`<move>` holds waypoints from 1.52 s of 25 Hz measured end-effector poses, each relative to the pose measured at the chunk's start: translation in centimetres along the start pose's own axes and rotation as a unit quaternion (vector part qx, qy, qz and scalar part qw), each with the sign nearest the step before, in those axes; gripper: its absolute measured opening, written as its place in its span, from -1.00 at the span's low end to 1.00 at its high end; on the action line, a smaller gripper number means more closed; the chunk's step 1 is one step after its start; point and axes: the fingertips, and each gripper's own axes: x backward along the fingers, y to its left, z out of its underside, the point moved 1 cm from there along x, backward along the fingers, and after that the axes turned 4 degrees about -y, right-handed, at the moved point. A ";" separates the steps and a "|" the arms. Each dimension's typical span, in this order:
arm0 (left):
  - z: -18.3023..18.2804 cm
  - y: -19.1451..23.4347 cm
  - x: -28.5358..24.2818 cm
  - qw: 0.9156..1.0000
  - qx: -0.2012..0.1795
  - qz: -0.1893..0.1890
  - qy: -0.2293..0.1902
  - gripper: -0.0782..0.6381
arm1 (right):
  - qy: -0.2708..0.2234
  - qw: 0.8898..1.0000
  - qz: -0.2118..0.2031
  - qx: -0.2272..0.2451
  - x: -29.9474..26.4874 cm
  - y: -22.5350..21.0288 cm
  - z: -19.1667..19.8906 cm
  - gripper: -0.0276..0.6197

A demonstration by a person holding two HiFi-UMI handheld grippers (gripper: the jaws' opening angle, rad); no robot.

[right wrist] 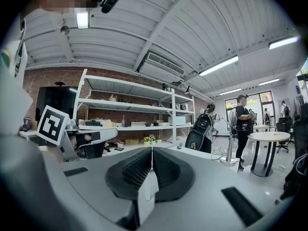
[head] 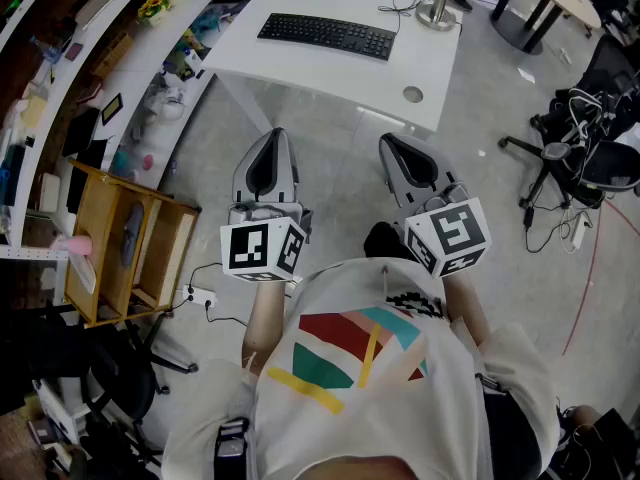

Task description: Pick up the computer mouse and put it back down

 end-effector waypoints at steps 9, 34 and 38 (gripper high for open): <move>2.8 5.0 -8.1 1.000 0.002 -0.015 0.009 -0.66 | 0.001 0.999 -0.013 -0.040 -9.2 -5.8 1.1 -0.87; 5.1 27.5 -40.9 1.000 0.009 -0.003 0.011 -0.66 | 0.045 0.996 -0.052 -0.048 -49.1 -18.4 0.2 -0.87; 5.3 29.4 -43.5 0.999 0.015 0.018 0.024 -0.66 | 0.044 0.996 -0.027 -0.068 -52.0 -19.2 0.0 -0.87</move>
